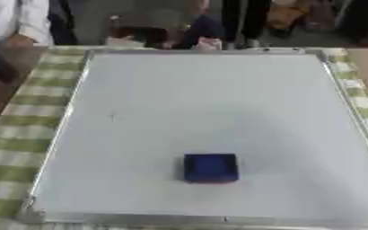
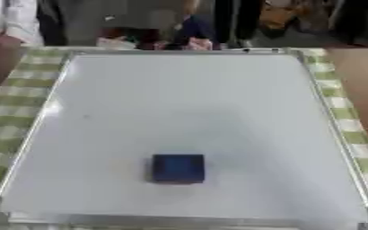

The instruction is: Wipe the whiteboard clean with a brush.

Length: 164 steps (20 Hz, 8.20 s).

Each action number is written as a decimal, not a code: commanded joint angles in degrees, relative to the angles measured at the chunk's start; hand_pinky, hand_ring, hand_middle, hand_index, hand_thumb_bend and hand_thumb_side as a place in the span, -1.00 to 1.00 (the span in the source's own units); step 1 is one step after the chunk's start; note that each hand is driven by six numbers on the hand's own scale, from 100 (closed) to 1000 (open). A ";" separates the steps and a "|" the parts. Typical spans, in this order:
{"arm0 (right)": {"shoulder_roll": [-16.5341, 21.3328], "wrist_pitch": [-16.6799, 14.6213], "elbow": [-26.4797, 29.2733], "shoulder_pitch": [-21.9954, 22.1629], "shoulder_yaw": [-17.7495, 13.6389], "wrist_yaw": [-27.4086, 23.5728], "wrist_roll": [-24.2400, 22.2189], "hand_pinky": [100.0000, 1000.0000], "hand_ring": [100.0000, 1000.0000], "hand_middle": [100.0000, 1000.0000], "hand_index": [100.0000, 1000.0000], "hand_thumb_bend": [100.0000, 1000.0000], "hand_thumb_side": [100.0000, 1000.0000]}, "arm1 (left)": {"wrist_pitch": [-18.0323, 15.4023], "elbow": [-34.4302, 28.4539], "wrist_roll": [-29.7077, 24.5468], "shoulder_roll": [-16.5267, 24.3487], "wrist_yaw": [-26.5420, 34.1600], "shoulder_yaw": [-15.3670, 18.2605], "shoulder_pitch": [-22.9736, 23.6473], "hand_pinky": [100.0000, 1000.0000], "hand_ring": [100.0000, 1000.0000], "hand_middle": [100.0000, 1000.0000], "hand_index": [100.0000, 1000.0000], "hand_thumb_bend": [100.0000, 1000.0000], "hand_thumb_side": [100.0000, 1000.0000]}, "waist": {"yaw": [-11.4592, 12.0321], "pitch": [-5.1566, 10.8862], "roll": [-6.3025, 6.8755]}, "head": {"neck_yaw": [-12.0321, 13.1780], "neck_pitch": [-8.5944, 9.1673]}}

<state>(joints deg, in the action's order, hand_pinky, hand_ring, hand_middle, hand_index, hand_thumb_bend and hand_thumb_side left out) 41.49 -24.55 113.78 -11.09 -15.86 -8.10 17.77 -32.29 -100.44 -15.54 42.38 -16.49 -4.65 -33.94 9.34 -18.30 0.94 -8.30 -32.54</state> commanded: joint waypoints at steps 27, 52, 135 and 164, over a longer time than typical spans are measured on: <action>0.90 0.05 0.81 -0.25 -0.62 -0.03 0.29 0.35 0.13 -0.09 -0.56 -0.85 1.00 | -1.27 -1.73 -2.41 0.19 0.50 -3.46 -6.86 0.34 -0.10 0.11 -1.00 -0.37 0.56 | -0.01 2.16 -0.87 | -2.98 2.48; 0.64 1.00 0.81 0.43 -0.21 -0.35 -0.90 0.36 0.12 -0.11 -0.58 -0.88 0.98 | -3.79 14.08 -10.22 -11.91 -14.44 -19.68 -22.55 0.53 0.51 0.36 -1.00 0.08 0.66 | 0.14 3.16 0.18 | -4.21 1.09; -0.43 2.77 0.81 -0.07 -0.60 -2.23 -1.97 0.37 0.11 -0.13 -0.59 -0.89 0.95 | -1.24 33.56 -13.83 -37.64 -26.43 -18.05 -24.09 0.63 0.50 0.17 -0.99 0.08 0.62 | -0.57 3.31 1.06 | -6.19 1.70; -0.45 2.59 0.81 -0.33 -0.46 -2.57 -2.12 0.37 0.11 -0.13 -0.59 -0.89 0.95 | -4.78 32.53 -14.83 -38.62 -30.32 -17.96 -25.00 0.61 0.54 0.23 -0.96 0.01 0.46 | -1.01 3.25 0.90 | -5.96 1.79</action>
<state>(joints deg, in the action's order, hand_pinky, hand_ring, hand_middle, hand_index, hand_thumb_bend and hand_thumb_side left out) 40.00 -21.94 113.78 -10.78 -15.82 -10.28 15.78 -34.74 -66.86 -28.72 3.85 -46.03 -23.01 -57.58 8.43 -15.96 2.07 -14.28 -31.09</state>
